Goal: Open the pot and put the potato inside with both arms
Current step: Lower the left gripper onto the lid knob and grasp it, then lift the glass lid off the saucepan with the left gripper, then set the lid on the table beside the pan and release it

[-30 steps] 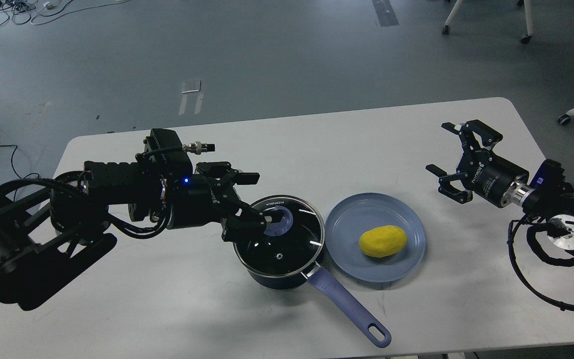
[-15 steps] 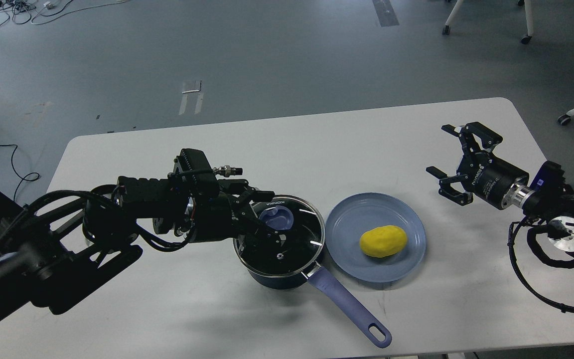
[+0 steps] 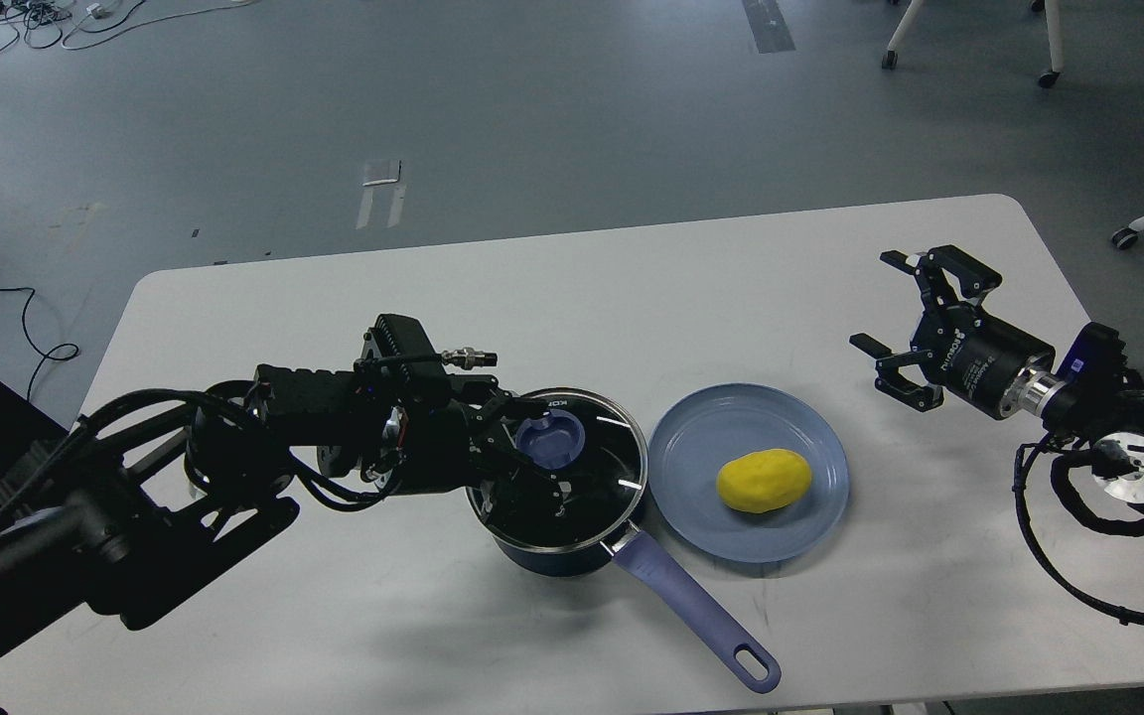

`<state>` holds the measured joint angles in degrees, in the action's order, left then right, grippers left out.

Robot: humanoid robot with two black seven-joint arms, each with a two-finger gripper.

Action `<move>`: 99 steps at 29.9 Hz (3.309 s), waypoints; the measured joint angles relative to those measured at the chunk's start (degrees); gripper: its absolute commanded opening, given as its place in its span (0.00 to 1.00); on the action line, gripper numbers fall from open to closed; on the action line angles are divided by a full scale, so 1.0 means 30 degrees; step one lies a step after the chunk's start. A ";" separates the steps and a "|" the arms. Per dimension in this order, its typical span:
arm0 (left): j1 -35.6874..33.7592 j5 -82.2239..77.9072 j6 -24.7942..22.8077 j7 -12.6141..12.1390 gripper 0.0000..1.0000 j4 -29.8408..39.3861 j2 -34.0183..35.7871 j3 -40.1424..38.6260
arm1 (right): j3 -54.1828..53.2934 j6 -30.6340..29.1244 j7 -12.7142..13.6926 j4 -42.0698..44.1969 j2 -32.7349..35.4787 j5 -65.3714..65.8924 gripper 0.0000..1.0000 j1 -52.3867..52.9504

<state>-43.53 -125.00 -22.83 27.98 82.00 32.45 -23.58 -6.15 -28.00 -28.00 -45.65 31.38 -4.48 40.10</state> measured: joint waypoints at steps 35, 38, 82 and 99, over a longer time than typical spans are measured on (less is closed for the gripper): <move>-0.1043 0.1329 0.4533 0.0014 0.31 0.0434 0.8335 0.1354 | -0.0003 0.0000 0.0001 0.0091 -0.0004 -0.0001 1.00 -0.0015; -0.0492 0.1685 0.6208 0.0000 0.31 -0.0694 0.8956 0.2315 | -0.0002 0.0001 0.0001 0.0106 -0.0044 -0.0001 1.00 -0.0027; 0.3939 0.7582 0.8685 0.0010 0.95 -0.8079 0.6708 0.3519 | -0.0034 0.0001 0.0001 0.0338 -0.0060 0.0000 1.00 0.0012; 0.0632 1.5008 0.5542 0.0006 0.98 -0.6094 0.8108 0.3263 | 0.0148 0.0000 0.0002 -0.0055 0.1073 0.3486 1.00 0.1334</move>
<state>-41.63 -79.98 -6.20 28.00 63.72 56.77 -13.79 -5.70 -28.00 -28.00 -45.82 34.60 5.98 44.10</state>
